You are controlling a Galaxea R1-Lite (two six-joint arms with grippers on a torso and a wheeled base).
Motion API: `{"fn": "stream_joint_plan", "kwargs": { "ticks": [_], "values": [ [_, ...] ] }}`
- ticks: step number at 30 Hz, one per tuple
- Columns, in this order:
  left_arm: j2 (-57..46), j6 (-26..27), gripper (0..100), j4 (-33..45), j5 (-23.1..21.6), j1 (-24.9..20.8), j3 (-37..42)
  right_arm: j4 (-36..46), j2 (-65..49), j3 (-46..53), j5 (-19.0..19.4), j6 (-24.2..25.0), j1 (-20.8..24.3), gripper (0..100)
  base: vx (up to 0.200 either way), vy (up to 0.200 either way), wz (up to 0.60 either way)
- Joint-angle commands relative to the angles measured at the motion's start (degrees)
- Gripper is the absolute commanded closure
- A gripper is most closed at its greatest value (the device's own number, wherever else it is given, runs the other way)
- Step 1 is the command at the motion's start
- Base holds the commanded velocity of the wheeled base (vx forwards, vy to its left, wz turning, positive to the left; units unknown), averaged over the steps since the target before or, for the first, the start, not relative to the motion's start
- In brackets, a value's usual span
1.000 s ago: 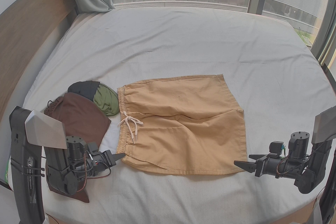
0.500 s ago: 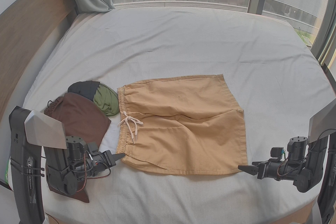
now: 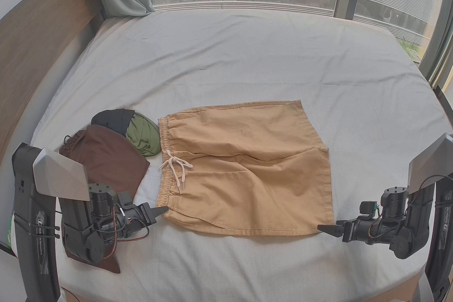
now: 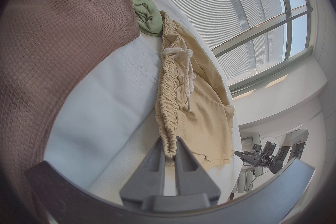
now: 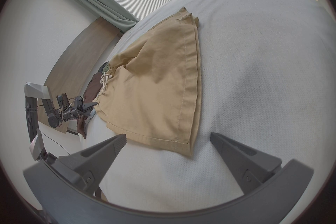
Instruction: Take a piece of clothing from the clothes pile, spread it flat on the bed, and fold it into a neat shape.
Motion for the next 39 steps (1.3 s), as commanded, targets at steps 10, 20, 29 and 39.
{"fn": "stream_joint_plan", "kwargs": {
  "ticks": [10,20,29,39],
  "values": [
    [-0.1,0.0,100,-0.1,0.1,0.0,0.0,-0.1,3.6,-3.3,0.0,0.6,0.5,100,0.0,0.0,0.0],
    [-0.1,0.0,100,-0.1,0.1,0.0,0.1,-0.1,3.6,-4.1,-0.1,0.6,0.1,100,0.0,0.0,0.0],
    [-3.5,2.1,100,0.0,-1.4,0.8,4.1,0.0,2.3,-1.5,-0.4,0.2,0.8,100,0.0,0.0,0.0],
    [-5.3,11.6,100,0.0,-7.2,2.7,11.1,0.0,-0.2,1.3,-0.2,-1.1,1.1,100,0.0,0.0,0.0]
  ]
}}
